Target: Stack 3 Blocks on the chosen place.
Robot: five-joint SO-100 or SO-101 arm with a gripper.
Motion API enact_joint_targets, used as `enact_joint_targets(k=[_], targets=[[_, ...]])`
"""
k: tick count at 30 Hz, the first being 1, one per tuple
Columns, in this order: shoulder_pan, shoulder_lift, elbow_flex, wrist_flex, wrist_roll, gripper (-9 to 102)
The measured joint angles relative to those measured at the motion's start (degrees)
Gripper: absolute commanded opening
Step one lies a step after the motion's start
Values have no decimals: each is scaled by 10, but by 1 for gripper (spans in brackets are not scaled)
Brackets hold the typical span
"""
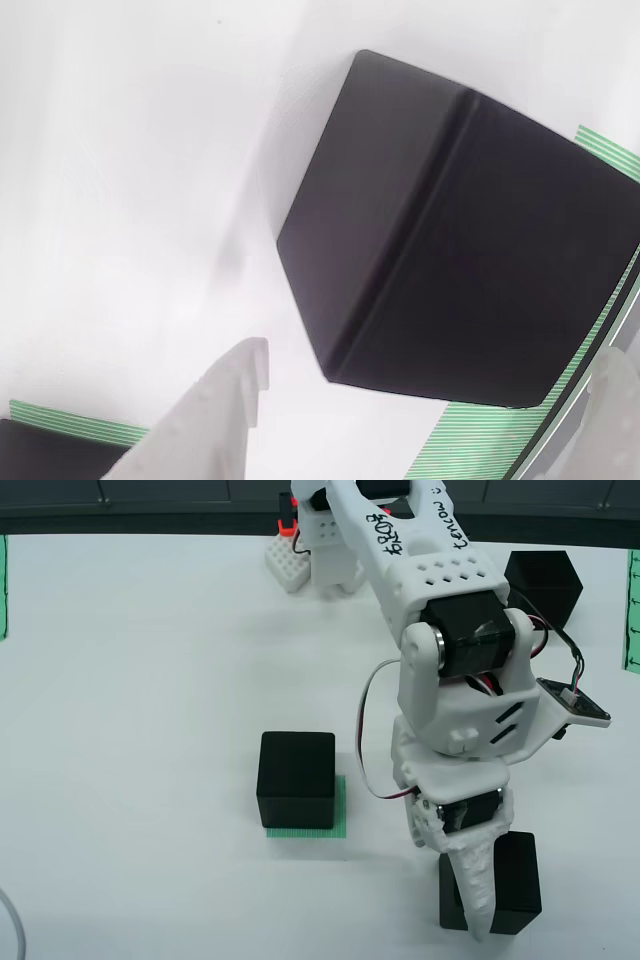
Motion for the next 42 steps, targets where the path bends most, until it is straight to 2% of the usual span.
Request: enact_joint_targets(k=[12, 22, 29, 35, 42], targets=[[0, -3, 27, 0, -32, 40], [-2, 146, 120, -10, -53, 40], [-29, 193, 149, -11, -180, 40], [-28, 193, 169, 31, -331, 40], [-9, 183, 163, 44, -398, 40]])
